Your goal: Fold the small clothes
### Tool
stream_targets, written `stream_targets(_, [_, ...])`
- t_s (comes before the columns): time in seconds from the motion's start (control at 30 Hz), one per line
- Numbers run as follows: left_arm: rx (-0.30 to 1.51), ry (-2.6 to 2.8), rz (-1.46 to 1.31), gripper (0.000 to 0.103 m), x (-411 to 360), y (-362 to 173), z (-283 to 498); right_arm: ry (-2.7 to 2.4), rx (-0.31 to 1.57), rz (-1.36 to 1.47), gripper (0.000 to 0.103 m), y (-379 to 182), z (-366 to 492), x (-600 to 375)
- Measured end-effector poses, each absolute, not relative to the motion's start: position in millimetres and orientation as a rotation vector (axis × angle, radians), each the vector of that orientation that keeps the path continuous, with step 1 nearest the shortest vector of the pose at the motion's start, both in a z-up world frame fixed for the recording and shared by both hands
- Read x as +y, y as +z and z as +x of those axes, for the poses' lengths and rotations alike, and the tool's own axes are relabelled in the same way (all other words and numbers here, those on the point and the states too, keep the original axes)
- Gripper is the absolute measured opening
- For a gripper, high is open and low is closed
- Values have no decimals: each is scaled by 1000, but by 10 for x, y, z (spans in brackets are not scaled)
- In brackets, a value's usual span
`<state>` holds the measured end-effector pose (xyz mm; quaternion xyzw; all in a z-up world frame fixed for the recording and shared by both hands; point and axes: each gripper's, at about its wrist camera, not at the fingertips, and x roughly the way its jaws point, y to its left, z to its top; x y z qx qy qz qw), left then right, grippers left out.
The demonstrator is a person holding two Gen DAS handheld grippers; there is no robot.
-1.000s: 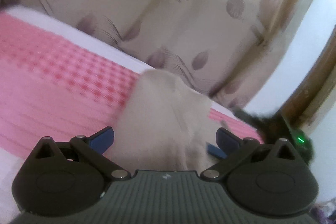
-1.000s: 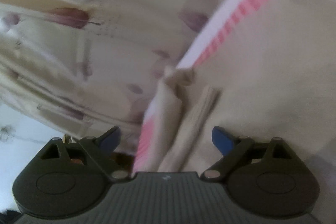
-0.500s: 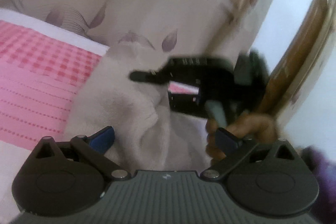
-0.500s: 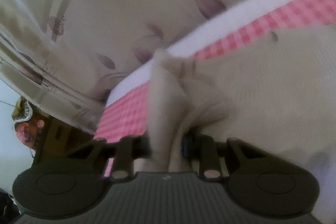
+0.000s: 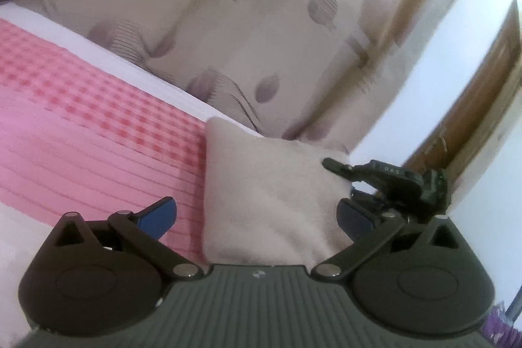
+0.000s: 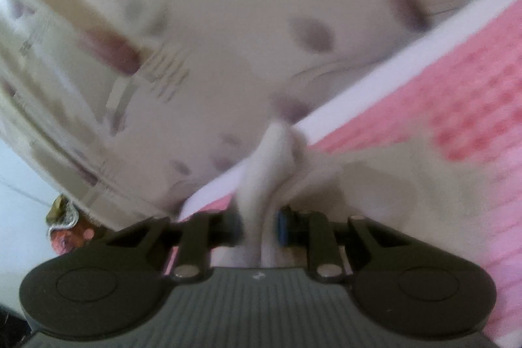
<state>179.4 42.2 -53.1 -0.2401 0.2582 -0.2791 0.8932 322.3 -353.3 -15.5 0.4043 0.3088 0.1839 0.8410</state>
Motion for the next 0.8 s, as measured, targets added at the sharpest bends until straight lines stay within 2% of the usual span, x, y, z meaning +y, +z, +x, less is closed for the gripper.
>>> stream_targets(0.27, [577,-617,-393,103,-128,-629,1869,280,665,933,18,-596,3018,-4174])
stream_targets(0.37, [585,-601,-363,103,-186,-672,1921,338,657,1007,23,-647,2962,-4176])
stream_targets(0.4, [592,-595,-361,103,-203,-690,1949,359,667,1021,27,-652,2964,-4146])
stream_targets(0.43, [601,-596,-367,103,-211,-704,1960,370,675,1016,44,-643,2976,-4100])
stream_targets(0.47, [608,-599,-373,103,-215,-718,1970,370,681,995,73,-631,2982,-4052])
stream_targets(0.5, [613,-600,-370,103,-214,-729,1975,351,690,962,84,-613,2981,-4011])
stream_targets(0.53, [617,-598,-360,103,-224,-733,1974,339,691,931,88,-603,2981,-3970])
stream_targets(0.6, [636,-607,-340,103,-270,-755,1977,335,699,865,85,-575,3014,-3853])
stream_targets(0.63, [646,-611,-333,103,-293,-770,1982,327,700,816,60,-547,3037,-3791])
stream_targets(0.67, [650,-610,-324,103,-312,-778,1976,325,723,768,23,-523,3080,-3734])
stream_targets(0.8, [651,-628,-308,103,-362,-765,1946,325,707,644,18,-291,3181,-3710])
